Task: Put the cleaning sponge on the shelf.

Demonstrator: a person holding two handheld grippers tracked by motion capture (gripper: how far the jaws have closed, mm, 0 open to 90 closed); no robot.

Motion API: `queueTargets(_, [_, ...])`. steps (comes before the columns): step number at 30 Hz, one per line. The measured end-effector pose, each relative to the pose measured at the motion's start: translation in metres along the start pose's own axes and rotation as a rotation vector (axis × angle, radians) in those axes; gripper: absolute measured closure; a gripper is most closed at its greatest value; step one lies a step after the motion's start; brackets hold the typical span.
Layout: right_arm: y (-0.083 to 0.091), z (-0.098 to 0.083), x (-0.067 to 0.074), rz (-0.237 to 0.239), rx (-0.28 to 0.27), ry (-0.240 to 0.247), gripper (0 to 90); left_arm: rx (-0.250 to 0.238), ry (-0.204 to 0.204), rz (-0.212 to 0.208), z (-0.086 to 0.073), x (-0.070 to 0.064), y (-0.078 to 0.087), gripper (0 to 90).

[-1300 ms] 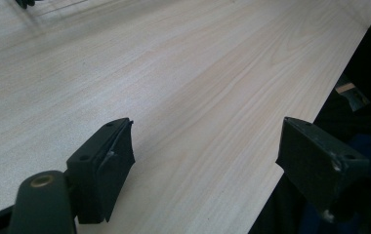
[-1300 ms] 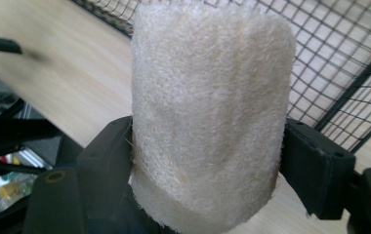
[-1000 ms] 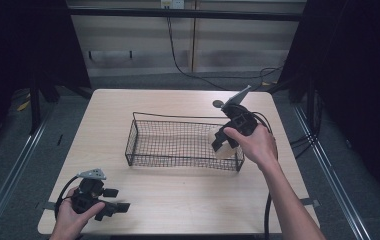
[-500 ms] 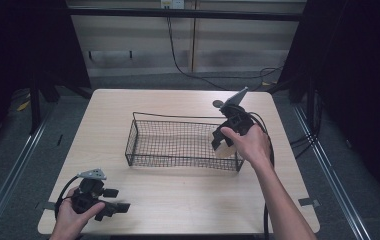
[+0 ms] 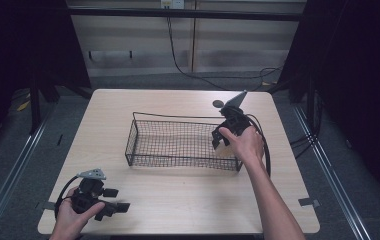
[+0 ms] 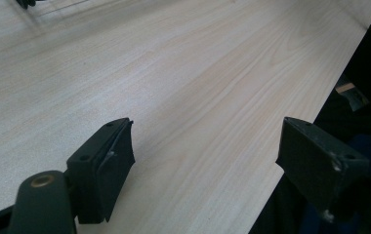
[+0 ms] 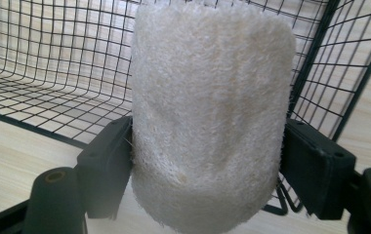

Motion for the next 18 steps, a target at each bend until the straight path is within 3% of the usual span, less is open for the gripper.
queueTargets(18, [-0.033, -0.001, -0.011, -0.025, 0.051, -0.061, 24.5, 0.004, -0.001, -0.001, 0.0, 0.0, 0.001, 21.1])
Point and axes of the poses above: each handheld gripper's, and its own axes: y roughly backward along the jaws, z roughly out of its top, x roughly to its left, the point moved 8 cm from there along -y, roughly forward along the jaws, and after that the axes turned 14 degrees about y, right-handed, at the moved point
